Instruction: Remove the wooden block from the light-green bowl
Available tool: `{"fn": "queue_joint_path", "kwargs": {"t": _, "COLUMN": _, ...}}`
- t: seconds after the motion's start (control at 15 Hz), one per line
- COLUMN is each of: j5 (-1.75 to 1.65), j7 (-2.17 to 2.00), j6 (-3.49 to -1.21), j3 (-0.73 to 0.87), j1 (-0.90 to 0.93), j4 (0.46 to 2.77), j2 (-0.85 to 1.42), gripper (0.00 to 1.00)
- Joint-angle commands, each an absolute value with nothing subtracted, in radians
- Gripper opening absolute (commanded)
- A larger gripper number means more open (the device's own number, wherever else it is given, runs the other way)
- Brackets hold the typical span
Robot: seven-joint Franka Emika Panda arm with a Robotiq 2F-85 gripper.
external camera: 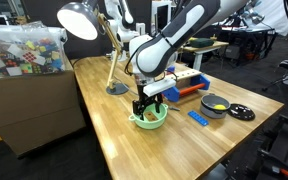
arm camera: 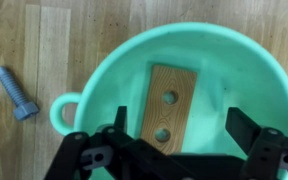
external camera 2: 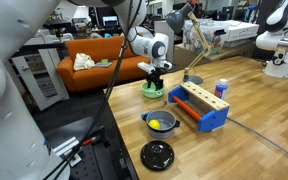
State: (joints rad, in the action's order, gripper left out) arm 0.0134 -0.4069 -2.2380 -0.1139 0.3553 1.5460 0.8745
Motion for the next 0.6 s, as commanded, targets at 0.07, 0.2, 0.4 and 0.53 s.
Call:
{"fn": "queue_joint_path", "kwargs": {"t": 0.07, "j5": 0.047, "j7": -0.408, "j6": -2.252, "j3": -0.109, "j1": 0.354, "j4": 1.524, "j2": 0.894, "gripper": 1.0}}
{"fn": "queue_joint_path", "kwargs": {"t": 0.2, "j5": 0.051, "j7": -0.407, "j6": -2.254, "j3": -0.108, "j1": 0.354, "j4": 1.524, "j2": 0.894, "gripper": 1.0}}
{"fn": "queue_joint_path", "kwargs": {"t": 0.4, "j5": 0.053, "j7": -0.404, "j6": -2.254, "j3": -0.109, "j1": 0.353, "j4": 1.52, "j2": 0.897, "gripper": 0.96}}
{"fn": "queue_joint_path", "kwargs": {"t": 0.53, "j5": 0.054, "j7": -0.401, "j6": -2.248, "j3": -0.111, "j1": 0.352, "j4": 1.513, "j2": 0.904, "gripper": 0.96}}
